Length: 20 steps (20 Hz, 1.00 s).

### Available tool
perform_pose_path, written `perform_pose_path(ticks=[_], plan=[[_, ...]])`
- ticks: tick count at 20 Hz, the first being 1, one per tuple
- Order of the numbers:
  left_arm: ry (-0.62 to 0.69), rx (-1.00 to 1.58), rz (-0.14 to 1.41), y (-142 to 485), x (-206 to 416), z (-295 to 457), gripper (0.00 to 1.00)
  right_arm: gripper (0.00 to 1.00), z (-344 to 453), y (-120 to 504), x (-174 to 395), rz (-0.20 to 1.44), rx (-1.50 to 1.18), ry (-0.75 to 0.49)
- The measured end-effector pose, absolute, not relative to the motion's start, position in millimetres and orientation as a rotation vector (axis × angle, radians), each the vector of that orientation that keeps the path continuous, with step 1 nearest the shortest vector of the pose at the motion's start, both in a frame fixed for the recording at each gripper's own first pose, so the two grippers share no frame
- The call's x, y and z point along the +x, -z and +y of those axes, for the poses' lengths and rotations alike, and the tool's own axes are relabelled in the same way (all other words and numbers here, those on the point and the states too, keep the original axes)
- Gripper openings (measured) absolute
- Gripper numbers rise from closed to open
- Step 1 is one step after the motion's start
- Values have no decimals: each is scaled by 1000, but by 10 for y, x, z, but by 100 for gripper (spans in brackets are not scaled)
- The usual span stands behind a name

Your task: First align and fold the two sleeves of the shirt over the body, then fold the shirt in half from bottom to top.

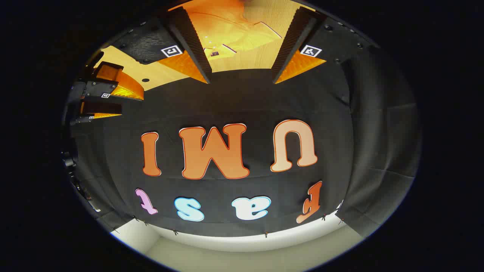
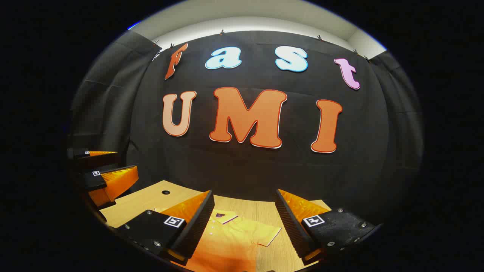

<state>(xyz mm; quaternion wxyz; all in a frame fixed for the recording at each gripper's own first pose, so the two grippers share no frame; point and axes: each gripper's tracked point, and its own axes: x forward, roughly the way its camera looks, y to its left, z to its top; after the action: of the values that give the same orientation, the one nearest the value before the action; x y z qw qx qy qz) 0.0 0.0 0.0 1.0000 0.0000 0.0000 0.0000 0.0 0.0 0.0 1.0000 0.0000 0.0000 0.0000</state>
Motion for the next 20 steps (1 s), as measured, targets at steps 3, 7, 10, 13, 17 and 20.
perform_pose_path(ticks=[3, 7, 10, 13, 17, 20], plan=[[-15, 4, -5, -16, -23, 29, 97, 98, -31, 34, 42, 7, 5, 0], [-21, 0, -3, -10, -59, 16, 97, 98, -92, 39, 71, 12, 7, 7], [-31, -4, -3, 0, -81, 28, 97, 98, -102, 0, 83, 0, 12, 2], [-41, -9, -3, 1, -77, 24, 97, 98, -27, -22, 77, -14, 1, -20], [-36, -12, 6, 23, -51, -49, 97, 98, -16, 87, 116, 16, 4, -32], [-37, -1, 3, 24, -95, -70, 97, 98, -129, 210, 208, 60, 11, -11]])
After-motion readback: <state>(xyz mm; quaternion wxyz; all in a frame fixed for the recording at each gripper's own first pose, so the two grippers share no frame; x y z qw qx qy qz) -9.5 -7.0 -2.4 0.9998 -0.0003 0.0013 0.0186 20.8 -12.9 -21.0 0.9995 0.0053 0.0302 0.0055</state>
